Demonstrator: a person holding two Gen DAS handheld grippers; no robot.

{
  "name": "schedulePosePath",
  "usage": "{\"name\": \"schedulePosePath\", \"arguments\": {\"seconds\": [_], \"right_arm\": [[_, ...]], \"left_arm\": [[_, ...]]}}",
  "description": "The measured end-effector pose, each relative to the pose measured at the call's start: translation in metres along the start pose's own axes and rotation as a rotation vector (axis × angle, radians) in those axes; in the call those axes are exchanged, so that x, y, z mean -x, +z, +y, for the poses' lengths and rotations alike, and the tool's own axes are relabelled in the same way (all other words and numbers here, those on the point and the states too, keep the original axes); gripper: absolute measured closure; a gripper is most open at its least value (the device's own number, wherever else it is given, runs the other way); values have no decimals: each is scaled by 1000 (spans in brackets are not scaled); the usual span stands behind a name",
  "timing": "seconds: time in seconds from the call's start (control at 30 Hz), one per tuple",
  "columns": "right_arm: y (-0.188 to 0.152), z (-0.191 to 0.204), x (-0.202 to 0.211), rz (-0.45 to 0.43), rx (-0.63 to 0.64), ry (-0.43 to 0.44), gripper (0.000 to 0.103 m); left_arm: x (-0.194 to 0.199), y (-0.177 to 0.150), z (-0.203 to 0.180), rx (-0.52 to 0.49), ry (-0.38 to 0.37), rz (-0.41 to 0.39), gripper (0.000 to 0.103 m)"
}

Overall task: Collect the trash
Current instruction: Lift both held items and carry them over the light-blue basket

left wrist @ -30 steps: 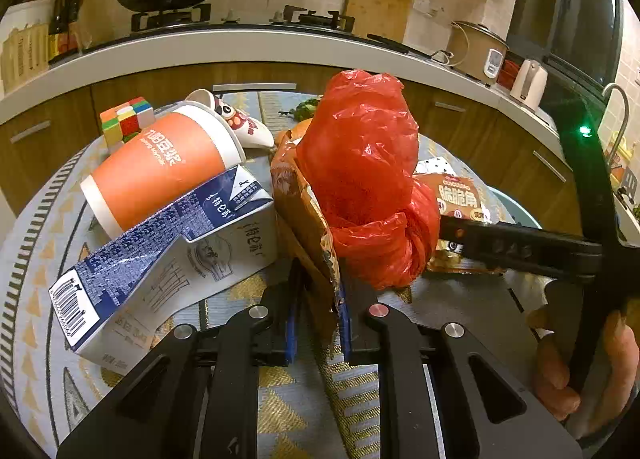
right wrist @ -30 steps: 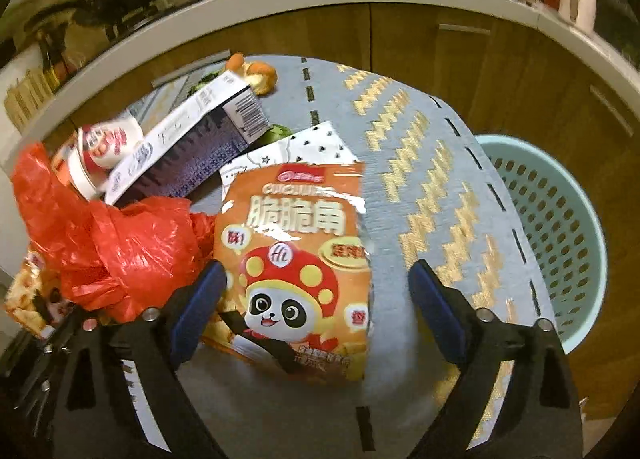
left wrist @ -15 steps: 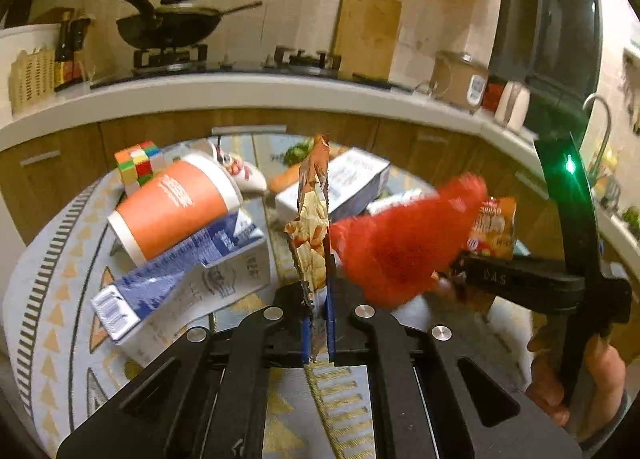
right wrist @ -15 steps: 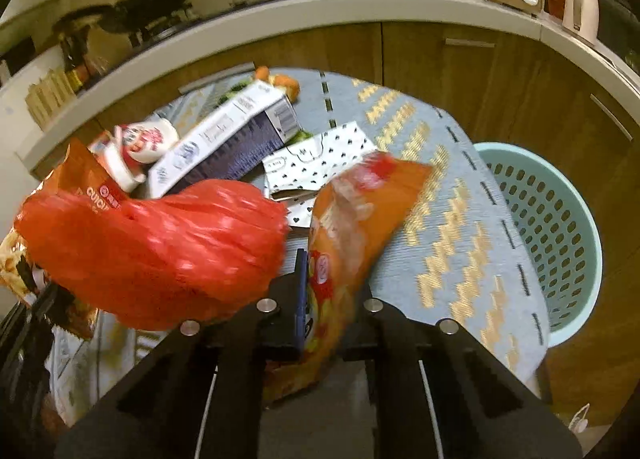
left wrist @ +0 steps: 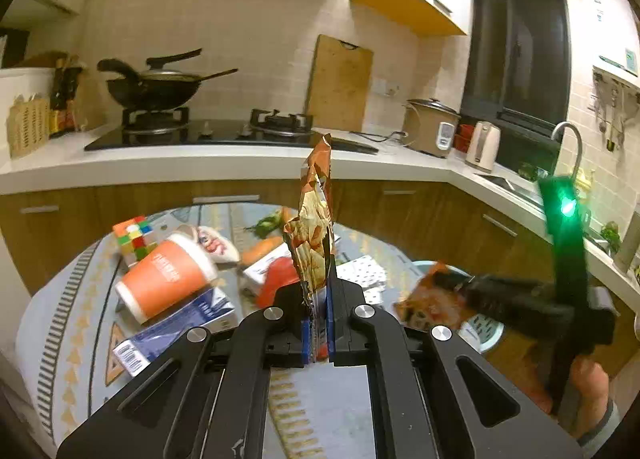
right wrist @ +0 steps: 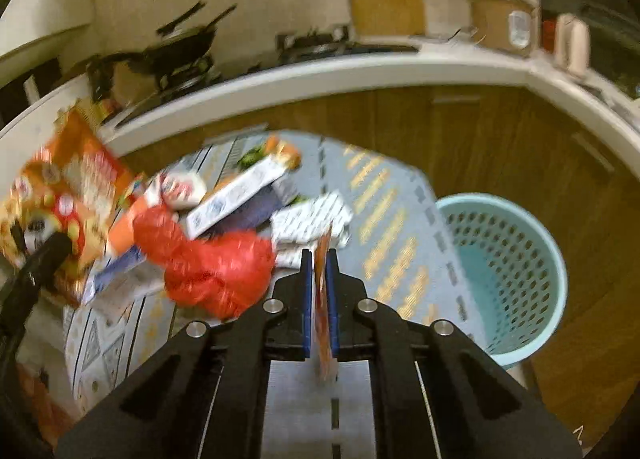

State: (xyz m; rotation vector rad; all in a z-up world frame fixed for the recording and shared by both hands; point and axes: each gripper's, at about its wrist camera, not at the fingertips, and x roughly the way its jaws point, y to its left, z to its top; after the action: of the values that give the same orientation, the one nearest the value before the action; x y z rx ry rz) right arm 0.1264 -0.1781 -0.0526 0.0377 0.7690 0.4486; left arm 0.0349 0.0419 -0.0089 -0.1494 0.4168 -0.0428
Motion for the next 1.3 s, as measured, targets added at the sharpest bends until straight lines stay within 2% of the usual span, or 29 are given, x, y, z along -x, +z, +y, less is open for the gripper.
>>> {"name": "schedulePosePath", "arguments": {"seconds": [0.07,0.2,0.37,0.5,0.53,0.6,0.67,0.73,0.8,1.07,1.3], "right_arm": [[-10,-1,-9,26,15,-21,98],[-27,-3,-19,56,14,-7,98],[-29,-10,-13,49,-9,-19,96],[-32,-23,-17,86,-20,-27,95],[-34,-26,-19,97,-23,-20,92],[-39,-31,-22,112,-31,-13,75],[-43,-36,-24,121,-39,-14,69],[-48,-40,-25,119,-42,-17,70],[-49,-44,-23,109,-47,-34,101],[-22,-66,18,-35,-61,-74,103],[13,-116,45,-129,-88,-194,103]], "left_arm": [[-2,-2,-5,-4,-3,7,100],[-5,-8,-9,-8,-10,27,100],[-7,-8,-10,-23,-11,30,100],[-10,-10,-13,-27,-15,40,100],[-11,-11,-14,-31,-15,43,100],[-11,-12,-15,-29,-21,39,100],[-12,-12,-17,-32,-23,36,100],[-13,-13,-19,-35,-23,39,100],[-16,-13,-22,-37,-22,40,100],[-36,10,-52,-77,-57,11,100],[-77,33,-105,-125,-139,10,100]]}}
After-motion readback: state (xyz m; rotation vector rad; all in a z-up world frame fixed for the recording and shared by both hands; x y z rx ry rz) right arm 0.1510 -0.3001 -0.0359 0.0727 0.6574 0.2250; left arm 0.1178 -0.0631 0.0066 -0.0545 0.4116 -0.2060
